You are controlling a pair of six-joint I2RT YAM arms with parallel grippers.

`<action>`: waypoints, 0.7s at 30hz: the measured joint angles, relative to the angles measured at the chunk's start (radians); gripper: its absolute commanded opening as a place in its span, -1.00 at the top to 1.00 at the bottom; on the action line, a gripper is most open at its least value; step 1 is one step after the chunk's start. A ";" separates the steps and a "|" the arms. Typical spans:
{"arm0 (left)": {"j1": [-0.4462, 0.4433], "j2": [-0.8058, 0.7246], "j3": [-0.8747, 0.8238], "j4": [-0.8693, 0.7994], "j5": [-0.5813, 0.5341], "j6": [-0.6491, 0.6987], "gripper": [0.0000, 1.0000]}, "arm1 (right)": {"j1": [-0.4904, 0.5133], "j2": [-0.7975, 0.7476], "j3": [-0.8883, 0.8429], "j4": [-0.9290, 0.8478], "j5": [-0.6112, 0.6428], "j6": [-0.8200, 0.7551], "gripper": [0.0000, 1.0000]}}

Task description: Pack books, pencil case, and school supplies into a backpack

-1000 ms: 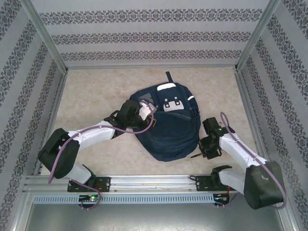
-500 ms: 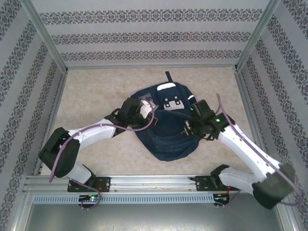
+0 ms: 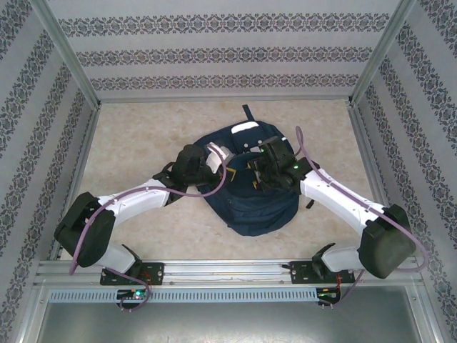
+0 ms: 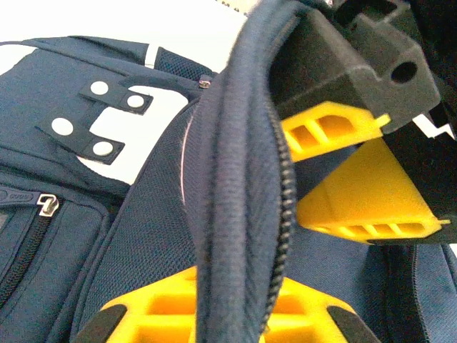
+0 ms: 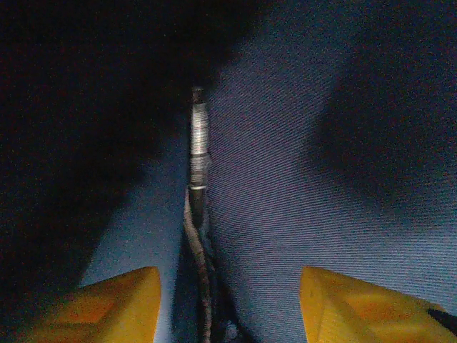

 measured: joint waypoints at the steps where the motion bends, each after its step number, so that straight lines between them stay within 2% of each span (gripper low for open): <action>1: 0.000 0.000 0.000 0.004 -0.001 -0.002 1.00 | -0.011 -0.021 -0.019 0.000 -0.004 -0.006 -0.08; 5: 0.000 0.001 0.000 0.008 -0.013 -0.003 1.00 | -0.113 -0.113 -0.060 -0.040 -0.028 -0.098 -0.14; 12: -0.001 0.005 0.001 0.007 -0.061 0.024 1.00 | -0.428 -0.216 -0.070 -0.149 -0.080 -0.384 -0.15; 16: -0.001 0.021 0.003 0.007 -0.068 0.027 1.00 | -0.605 -0.167 -0.089 -0.204 -0.108 -0.553 -0.16; 21: -0.001 0.023 0.003 0.006 -0.076 0.028 1.00 | -0.692 -0.024 -0.083 -0.245 -0.105 -0.768 -0.04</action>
